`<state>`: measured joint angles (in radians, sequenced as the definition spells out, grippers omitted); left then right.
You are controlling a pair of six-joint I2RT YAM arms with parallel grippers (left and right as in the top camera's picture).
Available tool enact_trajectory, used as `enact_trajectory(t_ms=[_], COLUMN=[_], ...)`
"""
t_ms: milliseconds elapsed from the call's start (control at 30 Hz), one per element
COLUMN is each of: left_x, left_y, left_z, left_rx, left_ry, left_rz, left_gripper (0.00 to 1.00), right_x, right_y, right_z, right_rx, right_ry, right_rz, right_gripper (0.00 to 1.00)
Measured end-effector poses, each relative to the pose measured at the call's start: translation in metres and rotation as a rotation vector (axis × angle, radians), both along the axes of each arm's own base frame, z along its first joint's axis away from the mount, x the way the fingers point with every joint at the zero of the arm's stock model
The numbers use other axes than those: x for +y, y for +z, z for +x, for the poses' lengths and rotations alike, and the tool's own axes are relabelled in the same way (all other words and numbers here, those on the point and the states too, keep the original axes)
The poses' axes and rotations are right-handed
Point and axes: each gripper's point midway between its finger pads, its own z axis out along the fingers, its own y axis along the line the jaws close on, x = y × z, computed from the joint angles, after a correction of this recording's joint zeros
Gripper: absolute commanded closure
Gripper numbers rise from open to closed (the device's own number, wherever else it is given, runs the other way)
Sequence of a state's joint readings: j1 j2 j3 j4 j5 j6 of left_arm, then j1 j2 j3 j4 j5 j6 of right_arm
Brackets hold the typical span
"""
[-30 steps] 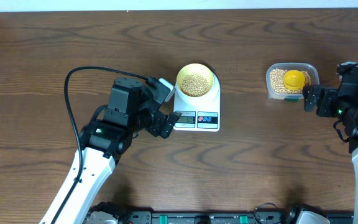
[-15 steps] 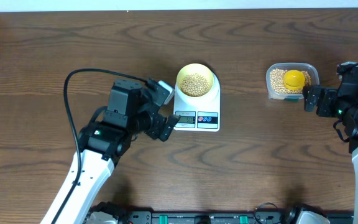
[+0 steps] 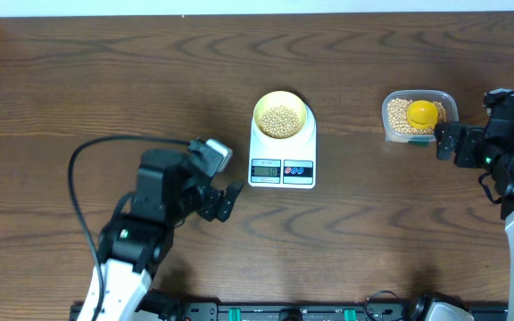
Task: Scoop item into bowl and weigh 50g on scale
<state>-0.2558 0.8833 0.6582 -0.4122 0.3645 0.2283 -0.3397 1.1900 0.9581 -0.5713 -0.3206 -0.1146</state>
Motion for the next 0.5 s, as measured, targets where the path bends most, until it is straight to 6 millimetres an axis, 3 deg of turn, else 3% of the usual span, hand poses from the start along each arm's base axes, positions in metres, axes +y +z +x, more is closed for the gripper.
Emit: enact_trajectory(t_ms=[500], left_x=[0.042], left_y=[0.027], left_z=[-0.015], left_rx=[-0.358], left_ry=[0.176], left_rz=[-0.152], left_gripper=[0.08], right_x=[0.000], right_y=[0.000], right_z=[0.000], right_rx=[0.000], right_ry=[0.000], right_rz=[0.000], right_gripper=[0.01])
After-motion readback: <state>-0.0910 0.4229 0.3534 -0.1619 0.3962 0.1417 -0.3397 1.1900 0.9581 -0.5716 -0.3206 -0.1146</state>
